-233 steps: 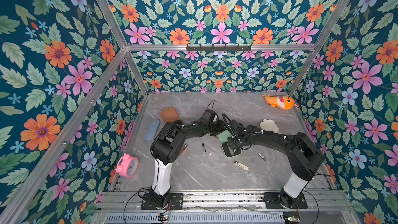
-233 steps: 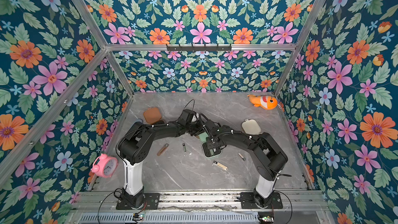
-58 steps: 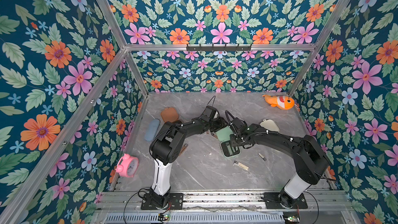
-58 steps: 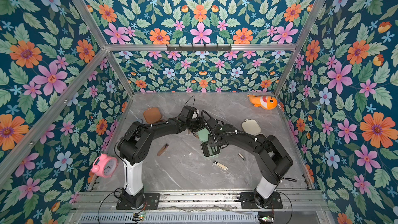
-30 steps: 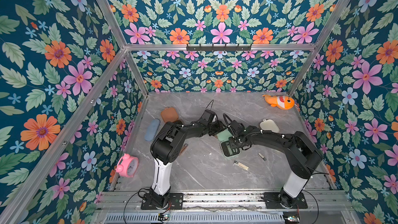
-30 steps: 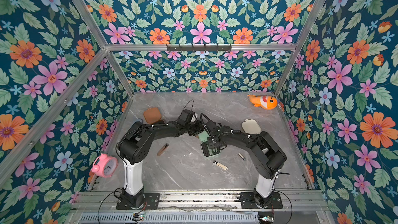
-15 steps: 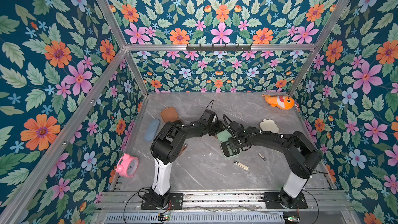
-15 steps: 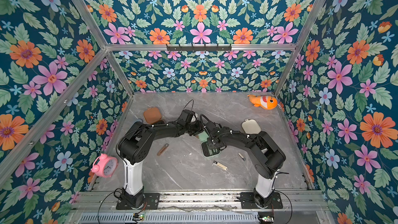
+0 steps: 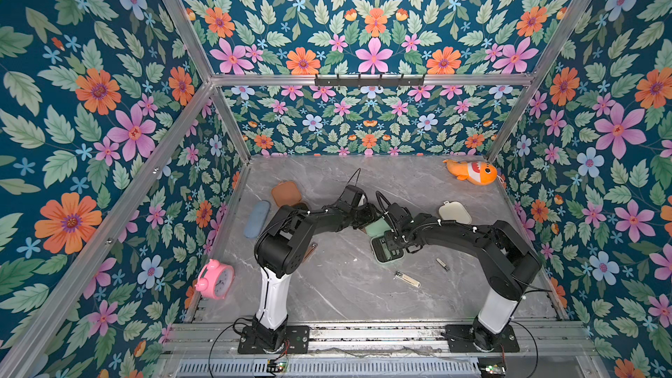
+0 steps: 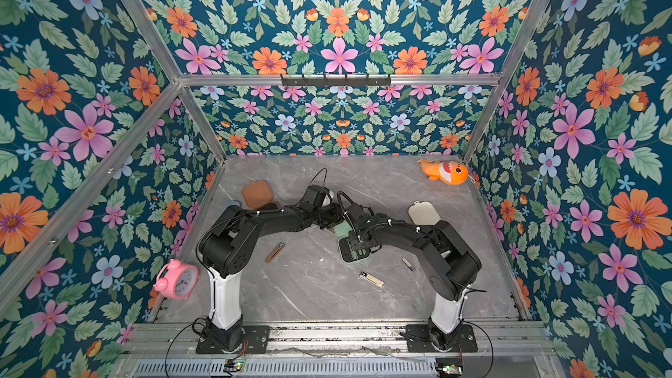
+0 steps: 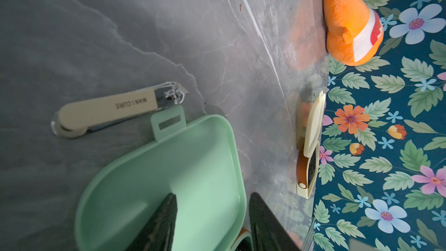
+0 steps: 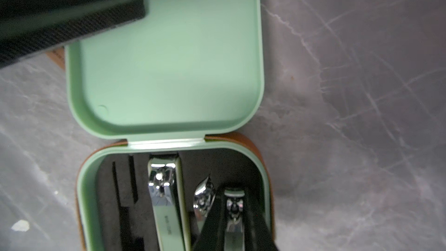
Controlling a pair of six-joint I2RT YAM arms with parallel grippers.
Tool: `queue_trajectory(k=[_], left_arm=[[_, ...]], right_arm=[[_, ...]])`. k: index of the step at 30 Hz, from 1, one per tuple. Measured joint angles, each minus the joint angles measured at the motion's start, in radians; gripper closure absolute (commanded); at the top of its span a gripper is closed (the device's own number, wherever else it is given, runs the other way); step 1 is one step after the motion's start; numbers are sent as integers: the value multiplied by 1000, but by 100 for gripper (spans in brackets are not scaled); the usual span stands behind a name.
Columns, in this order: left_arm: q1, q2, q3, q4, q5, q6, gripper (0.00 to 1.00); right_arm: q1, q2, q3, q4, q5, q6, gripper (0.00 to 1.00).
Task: Organize nail clipper sets
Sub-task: Place the nail clipper in the storage box.
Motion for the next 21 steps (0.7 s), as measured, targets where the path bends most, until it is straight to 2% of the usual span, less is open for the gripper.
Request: queue_trajectory(k=[21], left_arm=[[0,10,-1,24,3,0,48]], right_arm=[[-1,-33,-40,47,-32,-43,88]])
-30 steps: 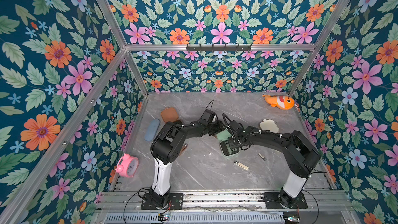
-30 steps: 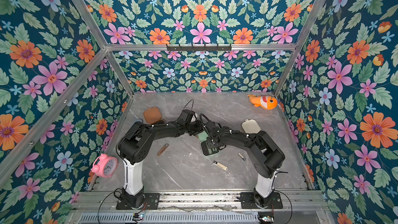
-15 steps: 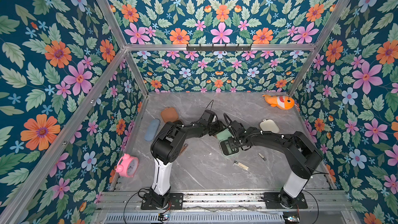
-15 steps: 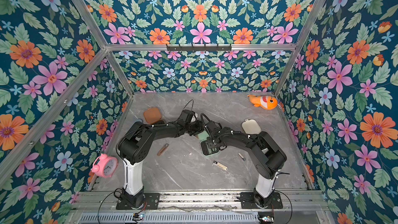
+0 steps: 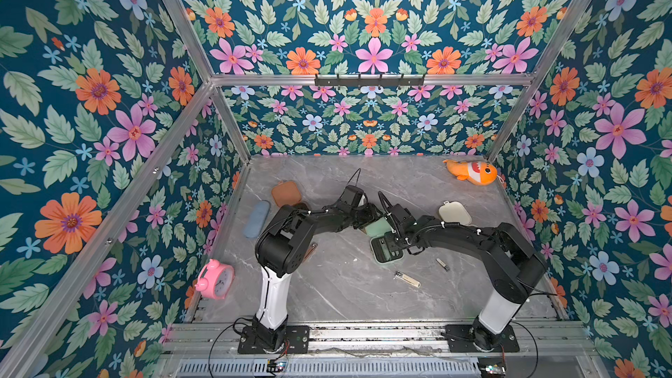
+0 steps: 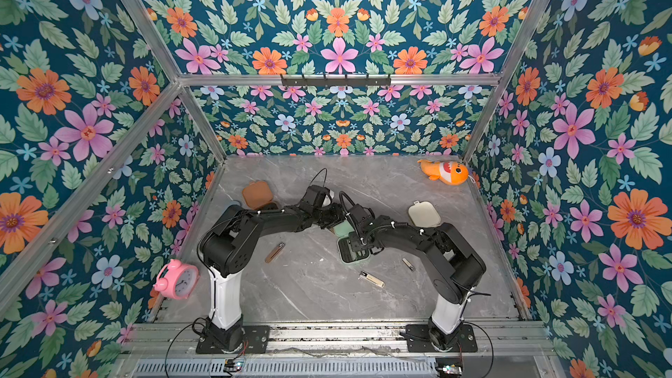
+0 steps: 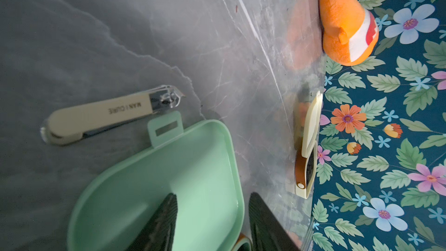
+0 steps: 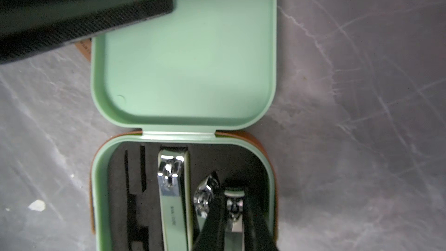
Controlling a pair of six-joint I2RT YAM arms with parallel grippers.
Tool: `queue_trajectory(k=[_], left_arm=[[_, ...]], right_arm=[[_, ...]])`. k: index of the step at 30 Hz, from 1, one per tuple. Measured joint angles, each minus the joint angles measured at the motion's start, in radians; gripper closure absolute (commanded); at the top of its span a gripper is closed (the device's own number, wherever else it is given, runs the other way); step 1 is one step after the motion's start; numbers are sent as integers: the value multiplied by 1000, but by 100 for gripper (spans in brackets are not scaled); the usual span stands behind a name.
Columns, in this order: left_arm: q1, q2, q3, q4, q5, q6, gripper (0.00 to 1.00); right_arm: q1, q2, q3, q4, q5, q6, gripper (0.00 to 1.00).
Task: Organize nail clipper sets
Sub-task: Place the nail clipper in the storage box.
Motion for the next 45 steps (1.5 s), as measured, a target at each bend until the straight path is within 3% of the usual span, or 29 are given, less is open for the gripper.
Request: queue_trajectory(k=[19,24,45], left_arm=[[0,4,2,7,0,0,48],[0,5,2,7,1,0,48],[0,6,2,12,4,0,48]], right_arm=[[1,-40,-103,124,12,30,86],[1,-43,-93,111,14,32,79],[2,-6,-10,8,48,32,73]])
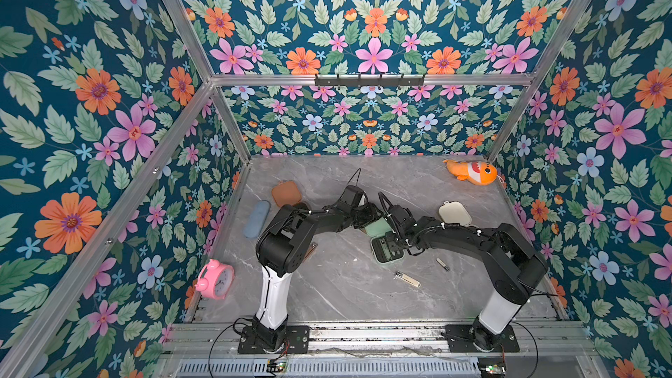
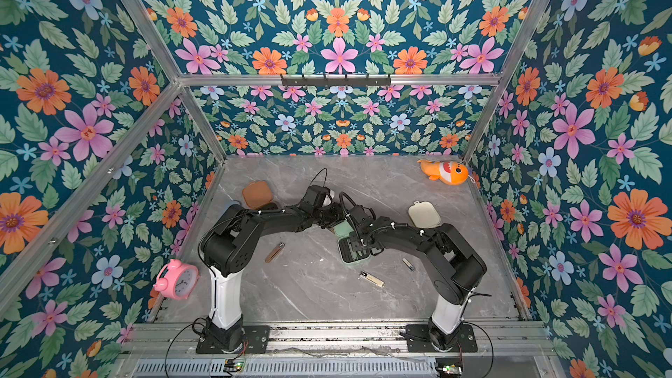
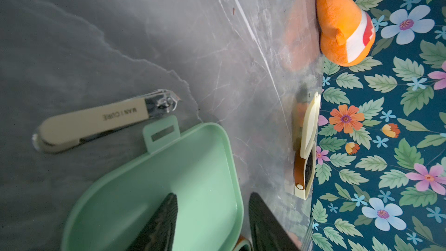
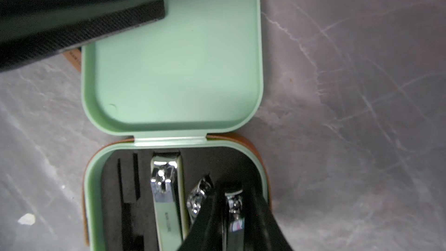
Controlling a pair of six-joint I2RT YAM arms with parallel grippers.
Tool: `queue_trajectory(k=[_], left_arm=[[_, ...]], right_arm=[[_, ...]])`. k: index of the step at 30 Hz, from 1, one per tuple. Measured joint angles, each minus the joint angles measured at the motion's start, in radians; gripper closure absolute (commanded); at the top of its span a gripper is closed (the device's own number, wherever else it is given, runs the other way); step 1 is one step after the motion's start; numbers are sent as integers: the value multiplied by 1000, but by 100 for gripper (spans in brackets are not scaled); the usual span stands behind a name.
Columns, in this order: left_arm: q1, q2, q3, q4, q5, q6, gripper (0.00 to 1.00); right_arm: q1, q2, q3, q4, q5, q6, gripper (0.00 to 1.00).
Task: Organize nail clipper sets
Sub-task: Place the nail clipper in the storage box.
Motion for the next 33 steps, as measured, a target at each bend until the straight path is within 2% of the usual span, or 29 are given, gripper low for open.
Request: queue_trajectory(k=[18,33], left_arm=[[0,4,0,6,8,0,48],[0,5,1,8,11,-1,49]], right_arm=[[-1,7,54,-82,21,0,71],[-2,-19,56,-111,26,5,79]])
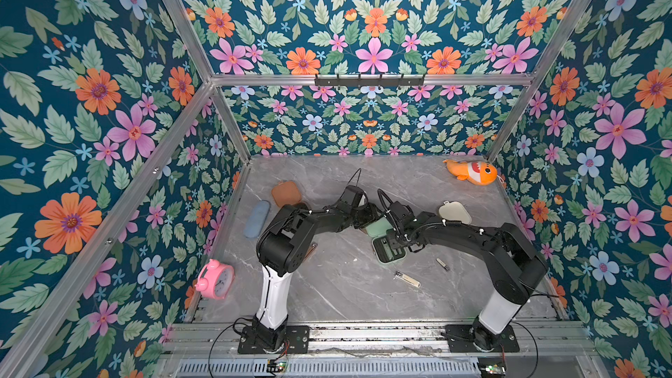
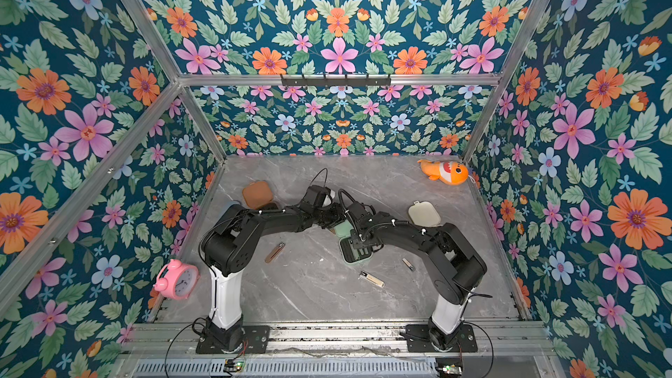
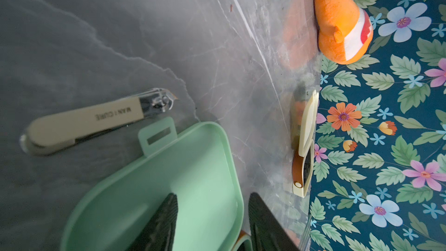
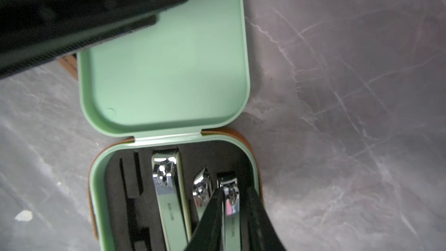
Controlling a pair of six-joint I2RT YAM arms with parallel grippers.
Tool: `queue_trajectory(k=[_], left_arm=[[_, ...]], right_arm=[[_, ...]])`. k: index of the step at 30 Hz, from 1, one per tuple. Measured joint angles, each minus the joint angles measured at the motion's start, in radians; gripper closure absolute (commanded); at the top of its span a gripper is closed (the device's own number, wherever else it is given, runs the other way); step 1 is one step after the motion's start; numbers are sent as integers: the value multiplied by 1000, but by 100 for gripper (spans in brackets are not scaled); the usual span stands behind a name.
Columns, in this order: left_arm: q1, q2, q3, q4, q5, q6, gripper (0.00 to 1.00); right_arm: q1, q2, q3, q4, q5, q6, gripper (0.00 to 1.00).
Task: Organize nail clipper sets
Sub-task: Place the nail clipper in the storage box.
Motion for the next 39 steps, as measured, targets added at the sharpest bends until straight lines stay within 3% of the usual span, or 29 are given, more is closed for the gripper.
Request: queue_trajectory(k=[23,39], left_arm=[[0,4,11,-10,1,0,49],[0,1,26,-34,3,1,48]], right_arm=[[0,-35,-72,2,-74,42,91],[-1,-18,-116,119,-38,71,94]])
